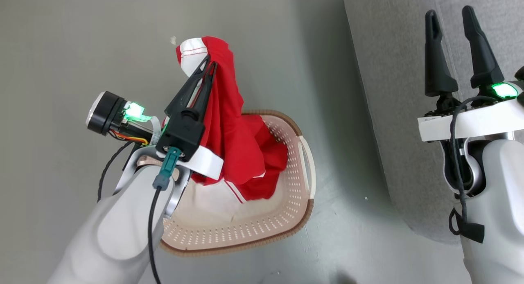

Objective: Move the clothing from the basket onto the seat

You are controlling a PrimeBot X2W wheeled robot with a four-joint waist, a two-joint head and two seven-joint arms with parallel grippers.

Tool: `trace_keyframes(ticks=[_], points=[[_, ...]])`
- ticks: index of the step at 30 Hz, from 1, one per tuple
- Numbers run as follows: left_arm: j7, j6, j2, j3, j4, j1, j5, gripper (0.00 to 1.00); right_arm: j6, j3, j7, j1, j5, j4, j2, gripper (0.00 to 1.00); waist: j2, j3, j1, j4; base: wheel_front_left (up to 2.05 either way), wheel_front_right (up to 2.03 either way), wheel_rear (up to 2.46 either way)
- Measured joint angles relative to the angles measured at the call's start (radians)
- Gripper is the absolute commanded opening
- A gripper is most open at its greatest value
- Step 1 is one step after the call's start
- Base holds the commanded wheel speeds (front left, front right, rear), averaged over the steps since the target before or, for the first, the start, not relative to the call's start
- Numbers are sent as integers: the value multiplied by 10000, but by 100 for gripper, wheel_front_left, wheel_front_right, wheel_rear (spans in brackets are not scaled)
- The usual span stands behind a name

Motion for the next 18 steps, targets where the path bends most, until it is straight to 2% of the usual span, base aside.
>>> trace_keyframes(ticks=[18], points=[[-40, -286, 568, 610, -1350, 718, -721, 0, 0, 692, 2, 1144, -577, 734, -77, 100, 0, -2083, -1, 608, 0, 0, 0]])
